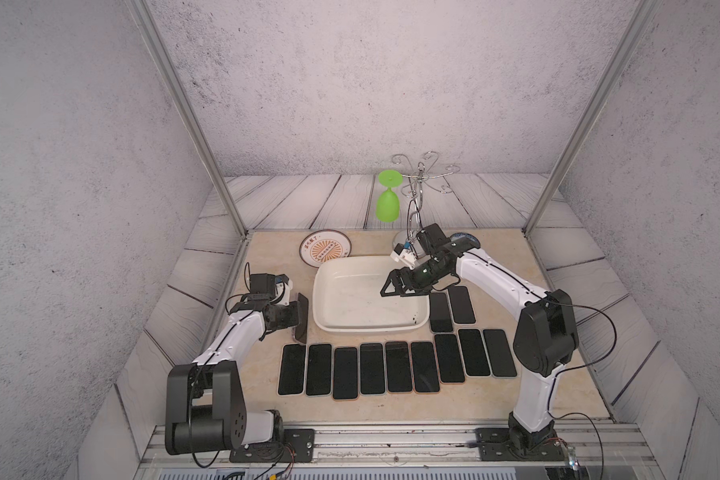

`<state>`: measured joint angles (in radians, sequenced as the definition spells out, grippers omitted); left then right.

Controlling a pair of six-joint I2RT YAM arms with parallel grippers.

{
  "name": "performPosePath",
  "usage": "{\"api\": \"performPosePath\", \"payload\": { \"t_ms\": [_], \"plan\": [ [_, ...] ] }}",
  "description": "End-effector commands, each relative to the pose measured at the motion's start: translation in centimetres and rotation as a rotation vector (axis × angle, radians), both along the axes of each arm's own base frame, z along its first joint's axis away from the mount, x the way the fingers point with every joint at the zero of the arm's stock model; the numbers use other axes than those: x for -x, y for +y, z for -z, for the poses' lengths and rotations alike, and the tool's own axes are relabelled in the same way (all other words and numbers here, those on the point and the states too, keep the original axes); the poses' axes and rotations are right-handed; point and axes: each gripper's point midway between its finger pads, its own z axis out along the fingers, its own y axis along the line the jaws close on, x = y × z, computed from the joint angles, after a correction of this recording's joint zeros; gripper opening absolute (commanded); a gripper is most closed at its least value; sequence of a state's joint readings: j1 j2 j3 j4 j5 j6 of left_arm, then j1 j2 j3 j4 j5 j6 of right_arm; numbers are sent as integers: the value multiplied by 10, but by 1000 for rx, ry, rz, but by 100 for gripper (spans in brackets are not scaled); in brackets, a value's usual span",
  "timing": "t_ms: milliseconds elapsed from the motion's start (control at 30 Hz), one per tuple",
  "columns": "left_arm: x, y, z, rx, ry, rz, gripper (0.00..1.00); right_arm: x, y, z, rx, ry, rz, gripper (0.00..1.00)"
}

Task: Take the phone out of the storage box
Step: Place the phone at the center of the board.

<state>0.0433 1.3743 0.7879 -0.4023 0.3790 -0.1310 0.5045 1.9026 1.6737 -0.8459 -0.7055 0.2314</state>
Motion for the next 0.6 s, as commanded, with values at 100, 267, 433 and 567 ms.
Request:
{"api": "performPosePath", "payload": {
  "t_ms": [100, 267, 433, 567],
  "plan": [
    [-6, -5, 5, 42, -26, 24, 0, 0, 0, -1, -12, -4, -7, 99],
    [-7, 4, 7, 14, -11, 6, 0, 0, -1, 4, -8, 0, -4, 99],
    [-23, 0, -14, 55, -114, -5, 0, 0, -1, 7, -5, 5, 1, 99],
    [-33, -4, -32, 75, -161, 14, 0, -1, -1, 9, -8, 10, 3, 99]
  ]
}}
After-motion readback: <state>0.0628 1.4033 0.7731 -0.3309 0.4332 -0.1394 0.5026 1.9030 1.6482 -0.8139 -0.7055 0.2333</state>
